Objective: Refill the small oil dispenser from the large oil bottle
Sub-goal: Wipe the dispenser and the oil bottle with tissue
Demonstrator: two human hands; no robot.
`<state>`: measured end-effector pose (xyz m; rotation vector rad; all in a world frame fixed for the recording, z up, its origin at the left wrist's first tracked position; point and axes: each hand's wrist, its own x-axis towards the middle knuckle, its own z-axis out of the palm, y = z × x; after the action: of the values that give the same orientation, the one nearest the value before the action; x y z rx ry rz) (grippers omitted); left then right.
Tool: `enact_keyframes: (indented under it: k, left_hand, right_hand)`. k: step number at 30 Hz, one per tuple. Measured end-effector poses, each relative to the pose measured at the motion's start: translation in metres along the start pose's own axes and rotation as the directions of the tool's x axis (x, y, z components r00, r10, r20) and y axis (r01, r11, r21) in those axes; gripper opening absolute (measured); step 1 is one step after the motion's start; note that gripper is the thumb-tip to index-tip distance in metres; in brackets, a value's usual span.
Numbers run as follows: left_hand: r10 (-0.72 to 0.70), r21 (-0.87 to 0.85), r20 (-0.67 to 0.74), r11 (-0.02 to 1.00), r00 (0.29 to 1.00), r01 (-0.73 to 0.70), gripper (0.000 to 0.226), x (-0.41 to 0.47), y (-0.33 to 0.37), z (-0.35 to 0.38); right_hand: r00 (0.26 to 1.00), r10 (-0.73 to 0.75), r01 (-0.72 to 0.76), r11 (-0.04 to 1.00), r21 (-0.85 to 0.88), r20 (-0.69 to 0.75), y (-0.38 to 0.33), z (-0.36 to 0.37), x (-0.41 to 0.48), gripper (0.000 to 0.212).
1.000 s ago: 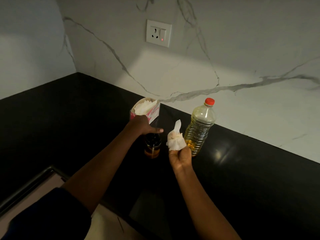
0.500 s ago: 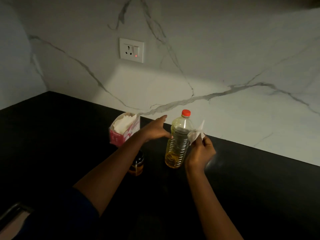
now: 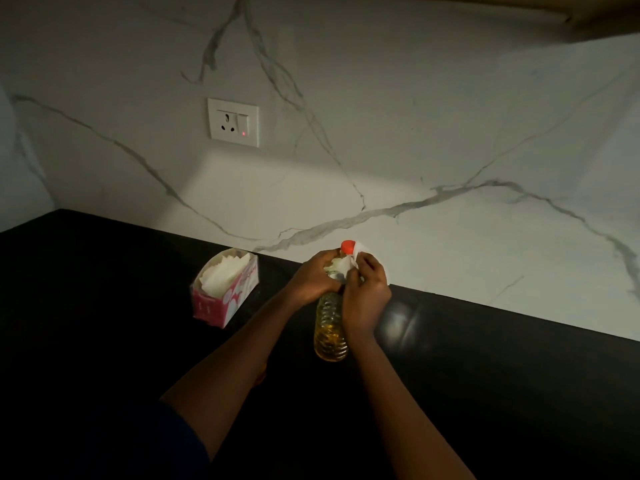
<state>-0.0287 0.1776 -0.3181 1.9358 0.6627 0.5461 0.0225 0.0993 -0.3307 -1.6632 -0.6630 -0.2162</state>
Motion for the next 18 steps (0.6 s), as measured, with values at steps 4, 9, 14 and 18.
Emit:
enact_keyframes:
  k: [4,9,14,18]
  left_hand:
    - [0.022,0.19,-0.093,0.982,0.995,-0.003,0.063,0.005,-0.005,0.009]
    - [0.043,0.268,-0.156,0.964,0.987,0.001,0.057,0.007,-0.005,0.015]
    - [0.047,0.311,-0.2,0.95,0.979,0.018,0.048,0.004,-0.003,0.022]
    - [-0.004,0.275,-0.071,0.961,0.997,0.024,0.064,-0.004,-0.001,0.015]
  right_hand:
    - [0.988,-0.154,0.153,0.985,-0.077,-0.006,0.008,0.001,-0.006,0.026]
    - [0.945,-0.328,0.325,0.929,-0.179,0.016,0.015,-0.002,-0.009,0.027]
    - [0.938,-0.344,0.345,0.913,-0.219,0.041,0.014,-0.005,-0.012,0.027]
    - [0.952,-0.305,0.302,0.942,-0.147,0.0,0.013,-0.014,-0.011,0.025]
